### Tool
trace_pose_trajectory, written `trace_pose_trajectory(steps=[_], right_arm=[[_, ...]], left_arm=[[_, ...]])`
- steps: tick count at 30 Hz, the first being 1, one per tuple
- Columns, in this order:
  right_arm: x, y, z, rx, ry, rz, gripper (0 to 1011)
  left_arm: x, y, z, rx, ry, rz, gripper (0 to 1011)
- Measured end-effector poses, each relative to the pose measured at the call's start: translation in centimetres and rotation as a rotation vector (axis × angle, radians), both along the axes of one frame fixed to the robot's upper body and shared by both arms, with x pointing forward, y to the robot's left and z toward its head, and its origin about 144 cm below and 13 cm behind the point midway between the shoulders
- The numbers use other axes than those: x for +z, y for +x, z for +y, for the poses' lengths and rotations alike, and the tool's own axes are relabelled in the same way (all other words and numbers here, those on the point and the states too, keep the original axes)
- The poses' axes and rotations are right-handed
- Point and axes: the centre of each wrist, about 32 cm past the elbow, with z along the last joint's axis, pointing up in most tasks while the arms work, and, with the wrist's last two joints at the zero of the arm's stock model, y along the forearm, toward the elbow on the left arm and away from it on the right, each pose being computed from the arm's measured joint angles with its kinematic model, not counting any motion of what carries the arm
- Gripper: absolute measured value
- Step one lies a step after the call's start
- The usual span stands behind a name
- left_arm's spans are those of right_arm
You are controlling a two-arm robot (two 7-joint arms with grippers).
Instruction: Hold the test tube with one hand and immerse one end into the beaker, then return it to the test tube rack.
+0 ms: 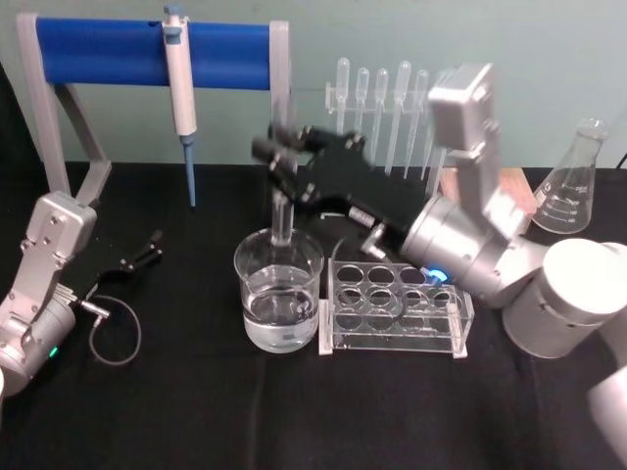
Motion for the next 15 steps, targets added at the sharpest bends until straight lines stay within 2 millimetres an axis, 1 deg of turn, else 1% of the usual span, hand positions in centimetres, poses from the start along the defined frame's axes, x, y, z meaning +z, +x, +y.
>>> trace_pose_trajectory(steps=[2,5,7,9,11,15], right_arm=[[1.0,-0.5,-0.6,-0.009,0.019,-0.021,224],[1.8,-1.1,-1.4,-0.023,0.032,-0.039,224],[2.3,-1.9,-2.3,-0.046,0.034,-0.050,224],[2.2,-2.6,-3.5,-0.076,0.029,-0.044,224],[2.0,-3.1,-4.1,-0.094,0.023,-0.034,224],[0.6,-4.2,-5.8,-0.139,-0.002,0.017,224]], left_arm=[[0.0,0.0,0.0,0.000,0.000,0.000,1000],[0.0,0.0,0.0,0.000,0.000,0.000,1000],[0.0,0.0,0.0,0.000,0.000,0.000,1000],[0.0,0.0,0.0,0.000,0.000,0.000,1000],[0.0,0.0,0.0,0.000,0.000,0.000,1000],[0.0,0.0,0.0,0.000,0.000,0.000,1000]])
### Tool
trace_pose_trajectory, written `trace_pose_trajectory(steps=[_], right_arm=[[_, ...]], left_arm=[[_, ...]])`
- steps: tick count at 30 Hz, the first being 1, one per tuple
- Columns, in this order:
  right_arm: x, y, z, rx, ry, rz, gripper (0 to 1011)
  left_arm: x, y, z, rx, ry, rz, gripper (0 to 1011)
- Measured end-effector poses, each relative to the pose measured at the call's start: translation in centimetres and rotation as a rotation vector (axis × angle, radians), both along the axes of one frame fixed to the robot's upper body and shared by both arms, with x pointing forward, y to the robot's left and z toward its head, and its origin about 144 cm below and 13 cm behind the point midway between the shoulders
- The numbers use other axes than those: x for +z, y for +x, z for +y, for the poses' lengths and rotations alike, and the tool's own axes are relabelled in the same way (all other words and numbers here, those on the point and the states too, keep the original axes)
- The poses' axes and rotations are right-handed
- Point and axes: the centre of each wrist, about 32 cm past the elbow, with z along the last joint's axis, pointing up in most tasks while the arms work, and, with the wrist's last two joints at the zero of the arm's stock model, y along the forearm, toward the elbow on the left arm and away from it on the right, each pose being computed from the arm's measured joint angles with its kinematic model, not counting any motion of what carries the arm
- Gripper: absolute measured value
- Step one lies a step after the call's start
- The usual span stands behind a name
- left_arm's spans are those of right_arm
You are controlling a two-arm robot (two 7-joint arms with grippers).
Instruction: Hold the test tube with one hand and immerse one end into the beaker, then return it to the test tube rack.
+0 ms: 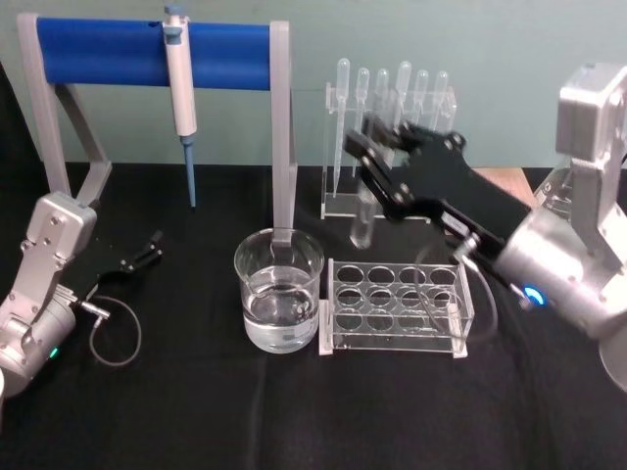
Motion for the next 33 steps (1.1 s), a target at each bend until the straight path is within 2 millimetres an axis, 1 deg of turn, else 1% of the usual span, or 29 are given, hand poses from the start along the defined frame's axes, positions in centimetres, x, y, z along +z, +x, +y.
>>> trace_pose_trajectory(steps=[1,5,13,33], right_arm=[[0.0,0.0,0.0,0.000,0.000,0.000,224],[-1.6,-0.5,-1.0,-0.035,-0.018,0.050,224],[-3.7,-0.4,-1.5,-0.067,-0.037,0.095,224],[-6.2,0.7,-0.7,-0.072,-0.065,0.117,224]], left_arm=[[0.0,0.0,0.0,0.000,0.000,0.000,1000],[0.0,0.0,0.0,0.000,0.000,0.000,1000],[0.0,0.0,0.0,0.000,0.000,0.000,1000],[0.0,0.0,0.0,0.000,0.000,0.000,1000]])
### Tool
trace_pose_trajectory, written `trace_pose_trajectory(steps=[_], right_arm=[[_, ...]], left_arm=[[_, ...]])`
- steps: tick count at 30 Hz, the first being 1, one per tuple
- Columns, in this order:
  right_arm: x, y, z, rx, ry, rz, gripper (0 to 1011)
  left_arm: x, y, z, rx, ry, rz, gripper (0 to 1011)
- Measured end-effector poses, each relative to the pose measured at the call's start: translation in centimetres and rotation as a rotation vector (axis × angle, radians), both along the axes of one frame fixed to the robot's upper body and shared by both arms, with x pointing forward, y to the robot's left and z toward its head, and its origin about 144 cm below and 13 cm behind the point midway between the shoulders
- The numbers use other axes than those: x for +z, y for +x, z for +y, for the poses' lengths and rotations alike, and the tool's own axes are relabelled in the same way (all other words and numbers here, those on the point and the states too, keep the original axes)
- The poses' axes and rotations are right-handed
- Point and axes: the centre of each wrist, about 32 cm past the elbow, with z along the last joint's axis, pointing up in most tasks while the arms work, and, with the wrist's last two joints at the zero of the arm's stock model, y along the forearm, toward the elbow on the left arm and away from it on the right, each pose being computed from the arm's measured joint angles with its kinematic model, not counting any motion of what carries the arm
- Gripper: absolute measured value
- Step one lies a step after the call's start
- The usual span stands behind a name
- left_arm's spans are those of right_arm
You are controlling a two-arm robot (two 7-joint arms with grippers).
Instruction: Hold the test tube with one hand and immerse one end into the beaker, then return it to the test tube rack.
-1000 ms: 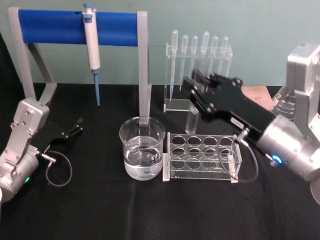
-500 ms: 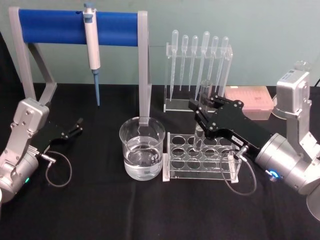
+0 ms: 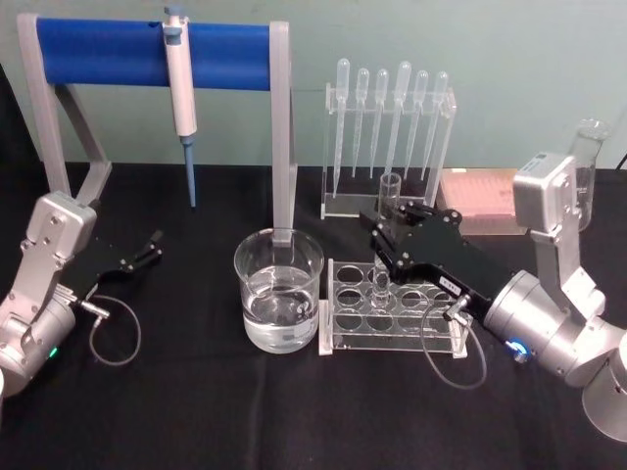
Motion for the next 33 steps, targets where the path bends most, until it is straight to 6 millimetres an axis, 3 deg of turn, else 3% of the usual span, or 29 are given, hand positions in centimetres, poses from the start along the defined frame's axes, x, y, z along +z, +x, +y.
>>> trace_pose_trajectory(steps=[22,28,33], right_arm=[[-1.8,0.6,0.1,-0.002,-0.089,0.070,242],[-1.5,0.4,0.0,-0.007,-0.110,0.079,439],[-0.9,-1.0,-0.8,-0.037,-0.125,0.092,600]], left_arm=[[0.0,0.0,0.0,0.000,0.000,0.000,1000],[0.0,0.0,0.0,0.000,0.000,0.000,1000],[0.0,0.0,0.0,0.000,0.000,0.000,1000]])
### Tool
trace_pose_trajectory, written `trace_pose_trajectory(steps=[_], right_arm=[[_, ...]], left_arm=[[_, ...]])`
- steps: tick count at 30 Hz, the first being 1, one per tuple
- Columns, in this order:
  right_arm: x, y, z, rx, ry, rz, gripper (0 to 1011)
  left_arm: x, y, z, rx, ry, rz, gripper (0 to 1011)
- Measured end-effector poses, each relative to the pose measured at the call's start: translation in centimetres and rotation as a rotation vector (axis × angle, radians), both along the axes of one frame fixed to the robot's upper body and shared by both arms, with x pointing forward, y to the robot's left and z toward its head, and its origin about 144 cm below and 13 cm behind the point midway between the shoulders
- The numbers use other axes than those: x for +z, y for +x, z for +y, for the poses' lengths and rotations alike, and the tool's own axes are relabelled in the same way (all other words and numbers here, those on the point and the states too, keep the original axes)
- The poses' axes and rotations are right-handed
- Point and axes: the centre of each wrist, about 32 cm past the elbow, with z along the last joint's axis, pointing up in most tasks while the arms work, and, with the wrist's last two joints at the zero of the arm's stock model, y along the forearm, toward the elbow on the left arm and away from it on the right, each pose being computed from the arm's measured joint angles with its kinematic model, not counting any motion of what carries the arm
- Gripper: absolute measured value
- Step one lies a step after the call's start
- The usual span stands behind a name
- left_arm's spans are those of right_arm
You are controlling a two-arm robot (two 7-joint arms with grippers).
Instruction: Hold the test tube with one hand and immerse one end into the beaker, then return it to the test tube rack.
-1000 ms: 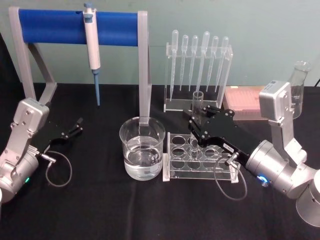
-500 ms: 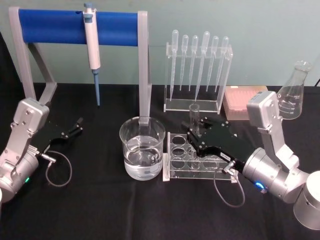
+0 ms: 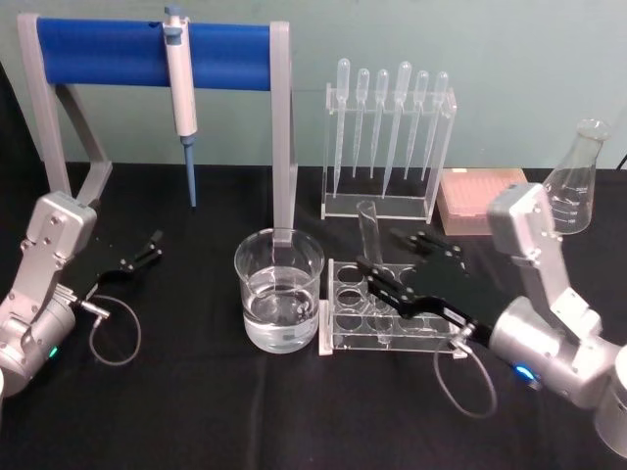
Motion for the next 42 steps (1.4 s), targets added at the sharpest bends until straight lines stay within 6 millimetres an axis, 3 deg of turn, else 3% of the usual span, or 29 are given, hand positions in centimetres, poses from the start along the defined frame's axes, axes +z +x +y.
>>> trace_pose_trajectory(steps=[2,4,8,14,20,27,42], right_arm=[[0.2,-1.0,-0.6,-0.019,-0.004,0.008,686],[0.3,-1.3,-0.9,-0.027,-0.004,0.011,706],[0.5,-3.2,-3.2,-0.105,0.008,0.010,839],[-0.9,-4.4,-6.4,-0.279,0.042,-0.032,997],[-4.0,-4.1,-7.4,-0.448,0.045,-0.114,1002],[-6.6,-2.9,-6.8,-0.519,0.035,-0.124,1002],[-6.4,-3.0,-6.8,-0.518,0.036,-0.127,1002]], left_arm=[[0.0,0.0,0.0,0.000,0.000,0.000,1000],[0.0,0.0,0.0,0.000,0.000,0.000,1000],[0.0,0.0,0.0,0.000,0.000,0.000,1000],[0.0,0.0,0.0,0.000,0.000,0.000,1000],[0.0,0.0,0.0,0.000,0.000,0.000,1000],[0.0,0.0,0.0,0.000,0.000,0.000,1000],[0.0,0.0,0.0,0.000,0.000,0.000,1000]])
